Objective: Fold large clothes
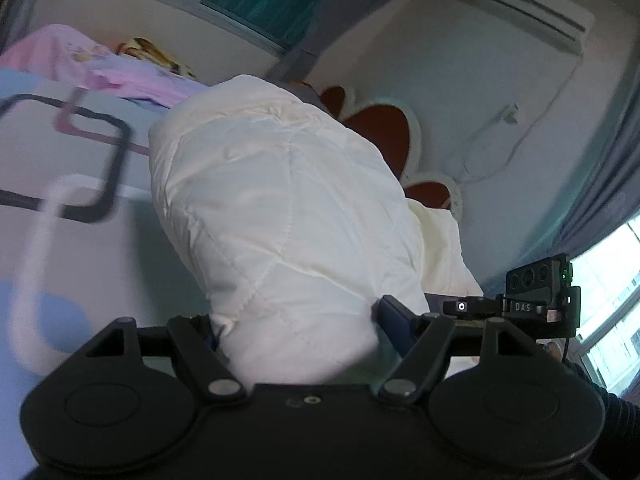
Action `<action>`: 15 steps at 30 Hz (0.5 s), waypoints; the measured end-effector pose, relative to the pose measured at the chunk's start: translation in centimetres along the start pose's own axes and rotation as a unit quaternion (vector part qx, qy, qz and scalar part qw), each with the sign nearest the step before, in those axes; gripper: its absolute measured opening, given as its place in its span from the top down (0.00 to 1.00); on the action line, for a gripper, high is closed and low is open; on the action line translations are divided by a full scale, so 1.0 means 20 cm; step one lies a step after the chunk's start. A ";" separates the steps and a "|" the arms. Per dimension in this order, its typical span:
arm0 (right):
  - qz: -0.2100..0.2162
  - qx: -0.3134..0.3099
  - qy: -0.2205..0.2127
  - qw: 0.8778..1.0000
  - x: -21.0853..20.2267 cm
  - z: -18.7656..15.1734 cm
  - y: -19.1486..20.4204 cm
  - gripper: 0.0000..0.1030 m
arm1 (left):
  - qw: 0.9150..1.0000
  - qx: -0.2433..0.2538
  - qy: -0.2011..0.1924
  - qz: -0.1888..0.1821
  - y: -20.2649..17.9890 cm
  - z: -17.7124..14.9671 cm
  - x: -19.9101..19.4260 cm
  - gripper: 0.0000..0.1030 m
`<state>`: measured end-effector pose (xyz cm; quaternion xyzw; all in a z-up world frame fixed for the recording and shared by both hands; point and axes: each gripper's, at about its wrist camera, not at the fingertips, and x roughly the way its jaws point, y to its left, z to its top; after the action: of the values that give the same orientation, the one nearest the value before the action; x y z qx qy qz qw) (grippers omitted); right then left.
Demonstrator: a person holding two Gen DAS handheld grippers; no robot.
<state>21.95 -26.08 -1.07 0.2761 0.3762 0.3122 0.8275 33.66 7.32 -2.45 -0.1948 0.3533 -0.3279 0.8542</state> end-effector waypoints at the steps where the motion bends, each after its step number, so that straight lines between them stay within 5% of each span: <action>1: 0.002 -0.002 0.005 1.000 0.06 0.00 0.03 0.32 | 1.000 -0.004 -0.002 0.004 0.05 0.00 -0.05 0.29; 9: 0.016 0.011 0.071 0.997 0.58 -0.11 0.15 0.32 | 0.997 -0.058 0.001 0.045 0.44 -0.04 -0.29 0.29; 15: 0.002 0.078 0.105 0.991 0.81 -0.34 0.01 0.26 | 0.989 -0.130 0.036 0.058 0.75 -0.21 -0.23 0.27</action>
<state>25.00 -12.83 -12.04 0.3064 0.4835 0.3102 0.7590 34.42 20.81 -11.62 -0.2719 0.4341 -0.2362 0.8257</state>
